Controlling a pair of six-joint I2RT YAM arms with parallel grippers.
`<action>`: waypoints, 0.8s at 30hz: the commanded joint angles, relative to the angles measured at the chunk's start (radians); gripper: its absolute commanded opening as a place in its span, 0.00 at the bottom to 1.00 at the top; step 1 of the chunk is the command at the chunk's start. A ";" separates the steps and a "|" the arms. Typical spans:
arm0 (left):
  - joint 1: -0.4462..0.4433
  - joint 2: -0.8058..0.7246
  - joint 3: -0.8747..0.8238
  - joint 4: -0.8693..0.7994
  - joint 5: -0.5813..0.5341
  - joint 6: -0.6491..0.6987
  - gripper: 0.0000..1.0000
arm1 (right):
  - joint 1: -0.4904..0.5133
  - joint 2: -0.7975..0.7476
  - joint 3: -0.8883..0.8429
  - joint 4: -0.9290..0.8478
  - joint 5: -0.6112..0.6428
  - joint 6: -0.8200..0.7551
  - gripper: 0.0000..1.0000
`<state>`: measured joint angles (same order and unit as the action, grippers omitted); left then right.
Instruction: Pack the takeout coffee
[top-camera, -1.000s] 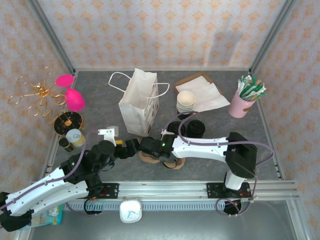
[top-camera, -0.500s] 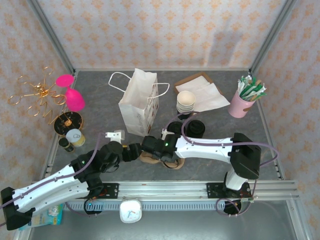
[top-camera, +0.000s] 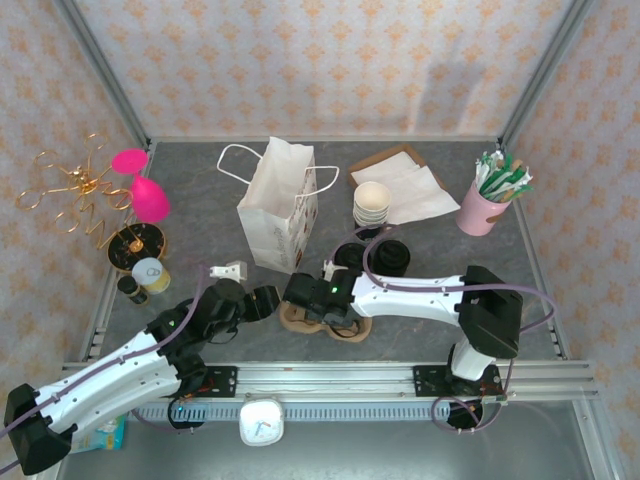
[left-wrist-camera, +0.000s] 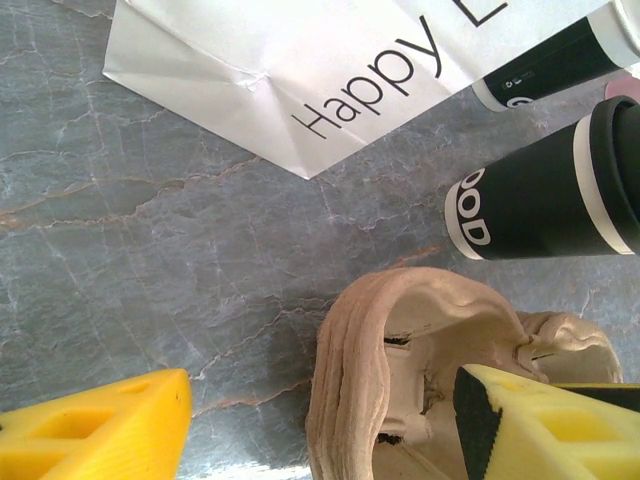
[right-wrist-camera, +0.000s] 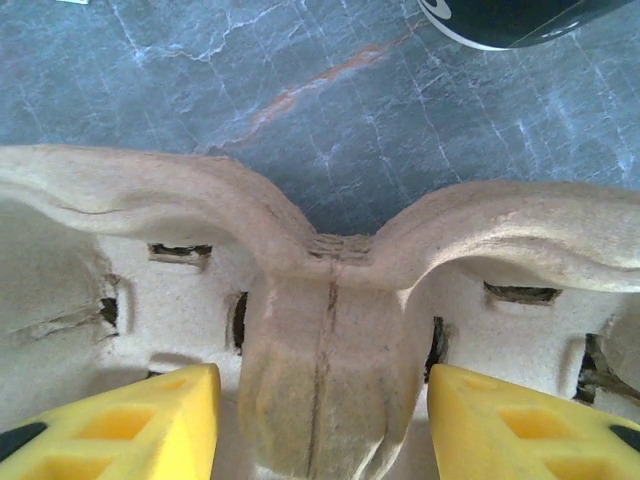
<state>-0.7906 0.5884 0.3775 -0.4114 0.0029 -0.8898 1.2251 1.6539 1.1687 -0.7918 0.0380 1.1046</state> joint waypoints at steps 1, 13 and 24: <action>0.014 -0.016 -0.002 0.021 0.007 0.000 0.72 | 0.008 -0.006 0.066 -0.083 0.054 -0.022 0.56; 0.030 -0.034 0.000 0.017 0.004 0.000 0.72 | 0.008 0.080 0.099 -0.088 0.017 -0.047 0.59; 0.032 -0.047 -0.003 0.020 0.007 0.001 0.72 | 0.008 0.099 0.130 -0.148 0.046 -0.048 0.53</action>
<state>-0.7692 0.5491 0.3775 -0.3996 0.0040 -0.8898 1.2278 1.7489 1.2629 -0.8925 0.0448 1.0607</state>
